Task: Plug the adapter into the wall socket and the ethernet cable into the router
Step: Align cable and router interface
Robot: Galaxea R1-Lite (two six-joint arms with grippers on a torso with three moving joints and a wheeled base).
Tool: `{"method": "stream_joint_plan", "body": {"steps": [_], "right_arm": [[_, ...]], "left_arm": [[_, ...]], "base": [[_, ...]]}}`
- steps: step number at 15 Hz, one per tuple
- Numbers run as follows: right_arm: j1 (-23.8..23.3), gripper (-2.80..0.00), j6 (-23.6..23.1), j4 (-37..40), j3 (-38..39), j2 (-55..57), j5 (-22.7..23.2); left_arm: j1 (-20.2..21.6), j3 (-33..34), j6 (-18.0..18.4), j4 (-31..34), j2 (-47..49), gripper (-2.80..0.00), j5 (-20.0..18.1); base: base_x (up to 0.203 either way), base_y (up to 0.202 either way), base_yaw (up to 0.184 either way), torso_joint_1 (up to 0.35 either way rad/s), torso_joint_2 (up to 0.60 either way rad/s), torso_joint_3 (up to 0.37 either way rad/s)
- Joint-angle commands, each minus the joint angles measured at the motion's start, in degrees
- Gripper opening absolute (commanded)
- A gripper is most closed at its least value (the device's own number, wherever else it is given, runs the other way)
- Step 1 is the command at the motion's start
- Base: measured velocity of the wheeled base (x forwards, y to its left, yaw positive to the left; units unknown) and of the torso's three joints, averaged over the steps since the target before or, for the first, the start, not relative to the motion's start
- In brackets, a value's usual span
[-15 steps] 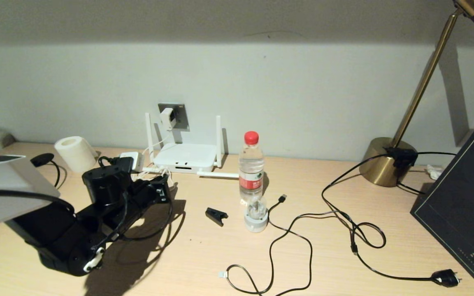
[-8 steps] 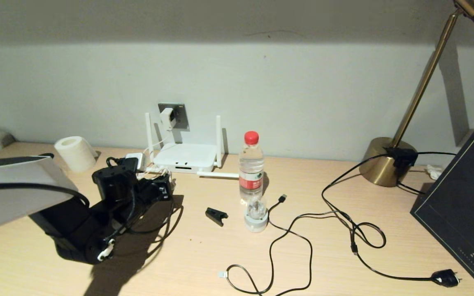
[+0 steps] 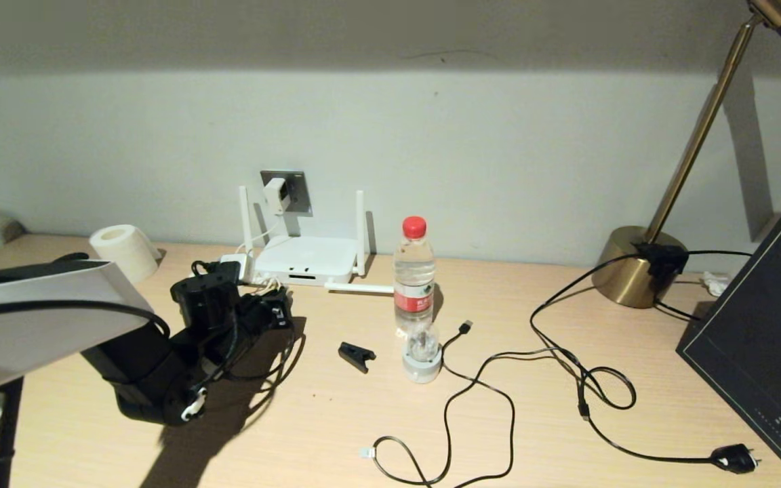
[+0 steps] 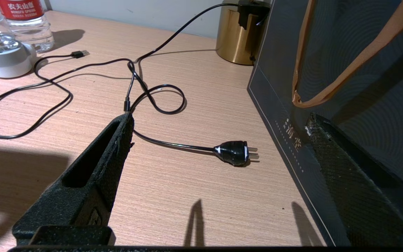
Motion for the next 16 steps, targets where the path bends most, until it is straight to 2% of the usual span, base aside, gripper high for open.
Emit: {"method": "stream_joint_plan", "body": {"steps": [1, 16], "right_arm": [[0.02, 0.00, -0.05, -0.04, 1.67, 0.09, 0.04], [0.02, 0.00, -0.05, -0.04, 1.67, 0.09, 0.04]], "left_arm": [[0.04, -0.34, -0.01, -0.40, 0.54, -2.80, 0.13], [0.01, -1.77, 0.25, -0.13, 0.25, -2.80, -0.14]], "base": [[0.000, 0.000, 0.000, 0.000, 0.00, 0.000], [0.000, 0.000, 0.000, 0.000, 0.00, 0.000]]}}
